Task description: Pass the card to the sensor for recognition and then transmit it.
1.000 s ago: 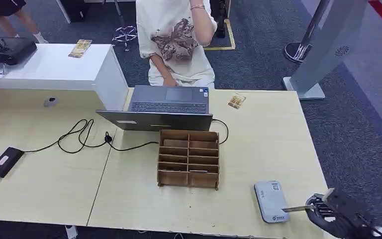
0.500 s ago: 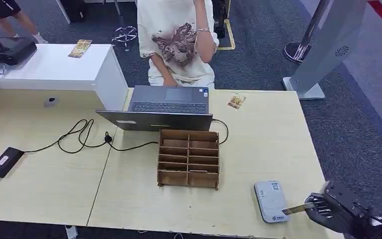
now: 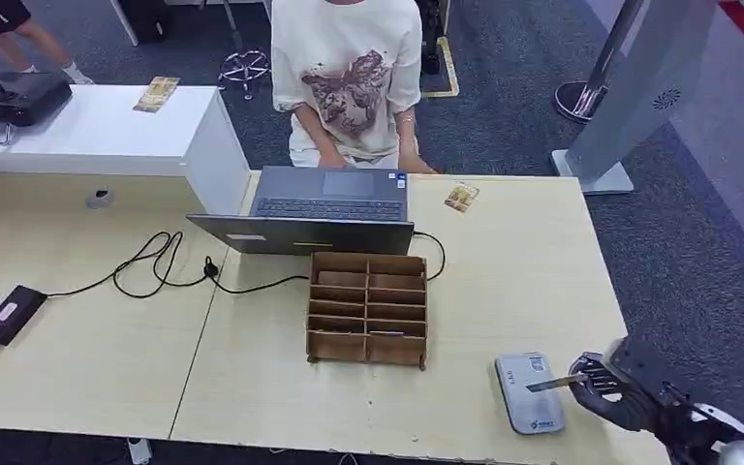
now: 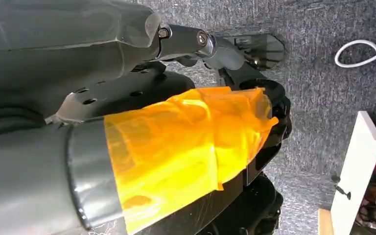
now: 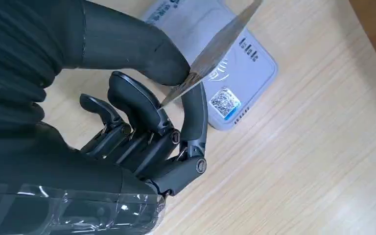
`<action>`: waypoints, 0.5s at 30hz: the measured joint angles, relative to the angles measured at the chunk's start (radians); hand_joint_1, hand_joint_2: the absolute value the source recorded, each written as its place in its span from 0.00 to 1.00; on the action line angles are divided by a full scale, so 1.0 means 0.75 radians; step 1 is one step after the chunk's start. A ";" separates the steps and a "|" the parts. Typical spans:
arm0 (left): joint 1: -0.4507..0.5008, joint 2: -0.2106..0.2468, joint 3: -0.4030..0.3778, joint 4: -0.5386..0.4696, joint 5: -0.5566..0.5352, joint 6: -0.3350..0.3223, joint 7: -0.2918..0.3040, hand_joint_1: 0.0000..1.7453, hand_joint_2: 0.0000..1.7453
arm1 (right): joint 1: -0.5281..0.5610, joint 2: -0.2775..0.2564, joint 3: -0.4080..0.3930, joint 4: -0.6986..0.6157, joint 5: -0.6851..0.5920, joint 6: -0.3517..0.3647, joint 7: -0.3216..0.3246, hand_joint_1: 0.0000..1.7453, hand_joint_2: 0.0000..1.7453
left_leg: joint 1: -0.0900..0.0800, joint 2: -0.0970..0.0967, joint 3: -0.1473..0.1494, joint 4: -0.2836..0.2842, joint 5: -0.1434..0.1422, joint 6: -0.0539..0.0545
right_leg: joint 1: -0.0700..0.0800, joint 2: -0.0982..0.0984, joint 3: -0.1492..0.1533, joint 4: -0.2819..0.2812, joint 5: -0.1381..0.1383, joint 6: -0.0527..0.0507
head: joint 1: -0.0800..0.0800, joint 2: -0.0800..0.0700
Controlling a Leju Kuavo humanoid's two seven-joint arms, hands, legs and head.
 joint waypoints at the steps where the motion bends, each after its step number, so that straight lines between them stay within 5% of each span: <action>1: 0.000 0.000 0.000 0.000 0.002 0.001 0.000 0.00 0.00 | -0.009 0.023 0.007 0.004 0.026 -0.016 -0.009 1.00 1.00 | 0.000 0.001 0.000 0.000 0.000 0.000 | 0.000 0.002 0.000 0.000 0.000 0.000 | -0.001 0.000; 11: 0.001 -0.005 0.006 0.000 0.035 0.019 -0.005 0.00 0.00 | -0.013 0.308 0.067 -0.001 0.652 -0.367 -0.077 1.00 1.00 | 0.000 0.000 0.000 0.000 0.000 0.000 | 0.000 0.000 0.000 0.001 0.000 0.000 | 0.000 0.000; 15: 0.002 -0.005 0.016 0.000 0.039 0.023 -0.005 0.00 0.00 | -0.006 0.394 0.087 -0.034 0.774 -0.454 -0.106 1.00 1.00 | 0.000 0.000 0.000 0.000 0.000 -0.001 | 0.000 0.000 0.000 0.001 0.000 0.000 | 0.000 0.000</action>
